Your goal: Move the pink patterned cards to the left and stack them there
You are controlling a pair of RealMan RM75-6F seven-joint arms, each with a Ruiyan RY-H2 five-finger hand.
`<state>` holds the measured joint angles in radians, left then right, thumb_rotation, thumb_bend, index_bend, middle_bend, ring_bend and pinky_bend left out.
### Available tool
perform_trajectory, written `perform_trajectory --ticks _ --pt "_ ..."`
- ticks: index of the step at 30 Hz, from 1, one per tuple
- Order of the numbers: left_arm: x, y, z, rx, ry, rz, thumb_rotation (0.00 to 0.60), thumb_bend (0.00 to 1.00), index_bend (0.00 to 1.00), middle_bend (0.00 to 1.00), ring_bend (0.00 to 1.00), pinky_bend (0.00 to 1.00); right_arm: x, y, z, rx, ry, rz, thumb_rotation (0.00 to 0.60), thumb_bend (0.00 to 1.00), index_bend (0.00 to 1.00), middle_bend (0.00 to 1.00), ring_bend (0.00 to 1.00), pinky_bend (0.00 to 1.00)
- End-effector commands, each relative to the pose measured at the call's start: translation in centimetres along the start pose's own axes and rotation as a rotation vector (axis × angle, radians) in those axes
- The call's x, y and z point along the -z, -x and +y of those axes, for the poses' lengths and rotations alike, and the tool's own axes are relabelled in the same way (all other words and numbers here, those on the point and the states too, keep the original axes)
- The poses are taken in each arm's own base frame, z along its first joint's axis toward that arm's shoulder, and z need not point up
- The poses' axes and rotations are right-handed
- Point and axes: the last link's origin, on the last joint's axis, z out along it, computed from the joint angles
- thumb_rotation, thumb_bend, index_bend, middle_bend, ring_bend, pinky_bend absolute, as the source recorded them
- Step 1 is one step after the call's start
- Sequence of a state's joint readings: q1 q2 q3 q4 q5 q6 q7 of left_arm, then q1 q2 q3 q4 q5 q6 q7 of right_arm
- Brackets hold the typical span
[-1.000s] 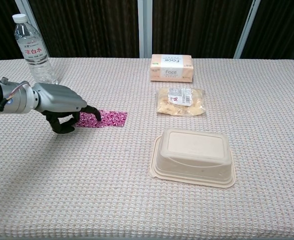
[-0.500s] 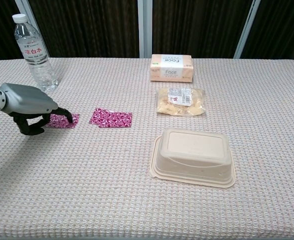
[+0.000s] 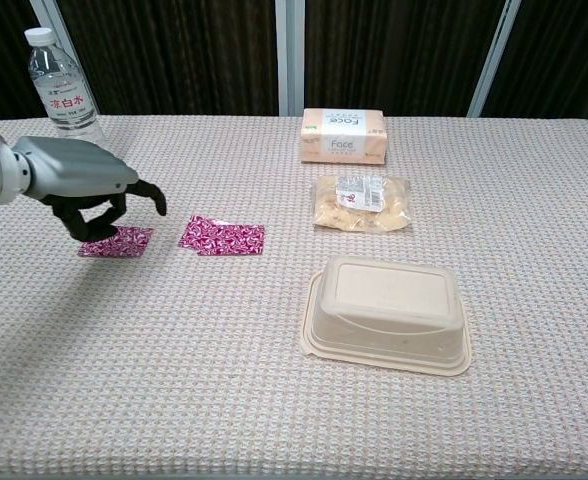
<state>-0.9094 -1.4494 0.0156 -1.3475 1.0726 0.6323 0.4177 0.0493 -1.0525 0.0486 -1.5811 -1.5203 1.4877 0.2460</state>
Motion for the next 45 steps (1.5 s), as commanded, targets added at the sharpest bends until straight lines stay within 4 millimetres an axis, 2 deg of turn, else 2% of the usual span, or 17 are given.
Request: perform_trajectory --ticks 1,10,22,27,36,45 --pt "-1.2 -0.7 1.4 -0.004 0.025 0.014 0.600 0.54 0.25 0.81 0.85 0.84 0.0 0.0 0.0 0.002 0.001 -0.002 0.258 0.09 0.07 0.08 0.00 0.04" --pt "-3.5 -1.2 3.3 -0.009 0.043 0.014 0.600 0.54 0.25 0.81 0.85 0.84 -0.1 0.1 0.1 0.001 0.002 -0.006 0.264 0.09 0.07 0.08 0.00 0.04" --pt "-4.3 -1.7 5.5 -0.042 0.080 0.026 0.600 0.54 0.25 0.81 0.85 0.84 0.2 -0.1 0.4 0.001 0.016 -0.003 0.258 0.09 0.07 0.07 0.00 0.04" --pt "-4.6 -1.6 5.8 -0.057 0.083 0.014 0.600 0.54 0.25 0.81 0.85 0.84 0.3 -0.1 0.6 0.000 0.021 -0.004 0.265 0.09 0.07 0.08 0.00 0.04" --pt "-3.3 -0.9 6.5 -0.089 0.121 -0.013 0.600 0.54 0.25 0.81 0.85 0.84 0.2 0.0 0.6 -0.002 0.019 -0.004 0.259 0.09 0.07 0.08 0.00 0.04" --pt "-4.4 -0.5 5.0 -0.078 0.060 -0.033 0.600 0.54 0.25 0.81 0.85 0.84 0.4 -0.1 0.7 0.000 0.027 -0.001 0.261 0.09 0.07 0.08 0.00 0.04"
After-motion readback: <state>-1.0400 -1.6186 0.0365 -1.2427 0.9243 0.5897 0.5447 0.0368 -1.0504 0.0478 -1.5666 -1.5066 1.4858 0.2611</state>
